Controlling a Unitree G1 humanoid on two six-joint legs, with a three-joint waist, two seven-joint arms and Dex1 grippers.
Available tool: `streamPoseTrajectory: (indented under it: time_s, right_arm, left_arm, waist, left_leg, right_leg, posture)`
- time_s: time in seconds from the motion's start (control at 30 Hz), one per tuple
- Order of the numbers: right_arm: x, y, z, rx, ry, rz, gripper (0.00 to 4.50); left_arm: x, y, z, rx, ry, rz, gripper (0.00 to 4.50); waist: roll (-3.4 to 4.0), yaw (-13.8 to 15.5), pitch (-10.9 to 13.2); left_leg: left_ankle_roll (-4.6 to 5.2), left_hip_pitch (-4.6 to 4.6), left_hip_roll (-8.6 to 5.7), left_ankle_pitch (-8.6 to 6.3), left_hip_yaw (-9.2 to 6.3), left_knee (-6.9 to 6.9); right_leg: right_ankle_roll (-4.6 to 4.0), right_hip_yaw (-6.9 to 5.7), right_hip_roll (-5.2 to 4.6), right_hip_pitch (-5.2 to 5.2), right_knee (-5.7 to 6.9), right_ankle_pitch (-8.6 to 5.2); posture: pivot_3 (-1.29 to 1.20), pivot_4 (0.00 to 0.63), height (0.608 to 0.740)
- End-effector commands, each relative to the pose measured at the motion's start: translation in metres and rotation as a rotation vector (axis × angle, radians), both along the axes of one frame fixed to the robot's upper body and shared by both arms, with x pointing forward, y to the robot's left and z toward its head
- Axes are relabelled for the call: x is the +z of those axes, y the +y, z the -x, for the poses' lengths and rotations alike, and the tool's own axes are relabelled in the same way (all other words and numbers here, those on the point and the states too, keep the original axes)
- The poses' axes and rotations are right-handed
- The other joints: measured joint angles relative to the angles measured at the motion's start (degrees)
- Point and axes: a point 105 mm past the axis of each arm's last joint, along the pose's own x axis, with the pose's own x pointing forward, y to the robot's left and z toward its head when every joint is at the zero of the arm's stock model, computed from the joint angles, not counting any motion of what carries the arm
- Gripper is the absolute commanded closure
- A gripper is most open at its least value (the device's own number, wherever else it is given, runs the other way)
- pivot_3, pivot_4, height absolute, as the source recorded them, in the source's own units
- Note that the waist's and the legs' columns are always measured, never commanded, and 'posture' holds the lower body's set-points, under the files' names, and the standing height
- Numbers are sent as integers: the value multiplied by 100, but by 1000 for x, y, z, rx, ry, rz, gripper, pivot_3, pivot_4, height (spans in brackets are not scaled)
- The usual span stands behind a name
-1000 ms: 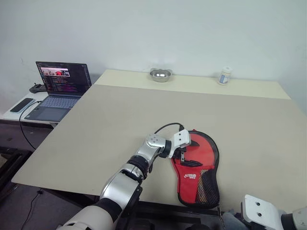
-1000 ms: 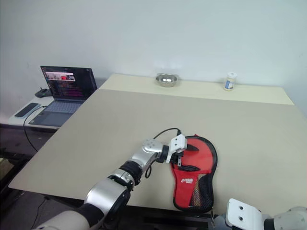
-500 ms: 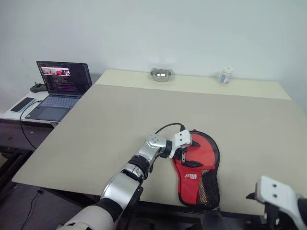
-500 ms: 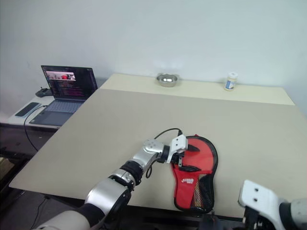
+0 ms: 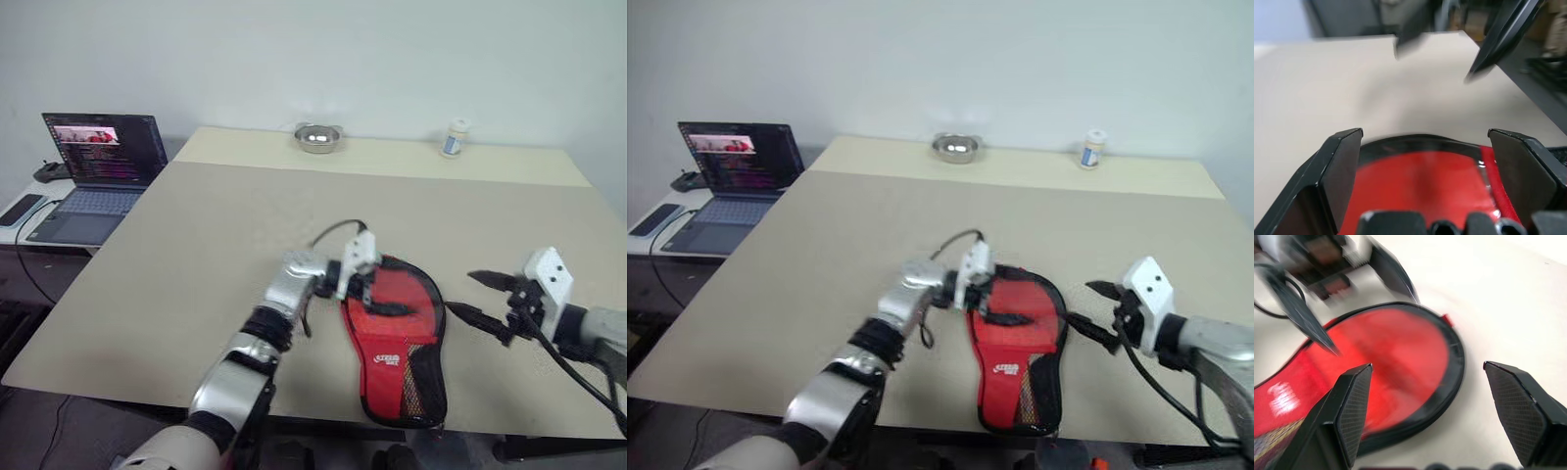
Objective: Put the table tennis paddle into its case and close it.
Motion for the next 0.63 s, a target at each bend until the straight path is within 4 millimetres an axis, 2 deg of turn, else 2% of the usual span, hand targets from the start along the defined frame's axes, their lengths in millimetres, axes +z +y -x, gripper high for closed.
streamPoseTrajectory:
  time_s: [0.03, 0.2, 0.37, 0.5, 0.63]
  right_arm:
    - [2, -9, -16, -5, -71, -5, 552]
    - [-9, -33, -36, -40, -67, 38, 552]
    - [-9, -62, -38, -98, -65, 76, 552]
    - [-9, -65, -33, -103, -70, 110, 552]
    - [-10, -66, -24, -105, -61, 144, 552]
  left_arm:
    - [11, 16, 6, 100, -7, 43, 0]
    - [-4, 40, 16, 256, 18, 36, 0]
    - [-11, 46, 22, 287, 22, 22, 0]
    - [-18, 49, 19, 276, 34, 2, 0]
    - [-21, 42, 13, 276, 48, 10, 0]
  waist:
    - [20, 3, 9]
    - [20, 33, 11]
    - [20, 46, 12]
    - [21, 36, 11]
    - [22, 38, 11]
  left_leg:
    - [0, 2, 1, 1, 1, 1]
    - [-1, 12, 1, 2, 15, 12]
    - [2, 20, 1, 5, 36, 16]
    - [-1, 31, 16, 7, 42, 14]
    - [-3, 34, 19, 8, 41, 12]
  right_leg:
    - [-1, 1, 3, -3, 4, 0]
    - [4, 18, 32, 1, 16, 4]
    - [10, 41, 31, 2, 18, 12]
    - [3, 49, 31, 2, 21, 15]
    - [2, 48, 51, 2, 25, 15]
  posture:
    - [0, 150, 740]
    - [0, 150, 740]
    - [0, 150, 740]
    - [0, 150, 740]
    - [0, 150, 740]
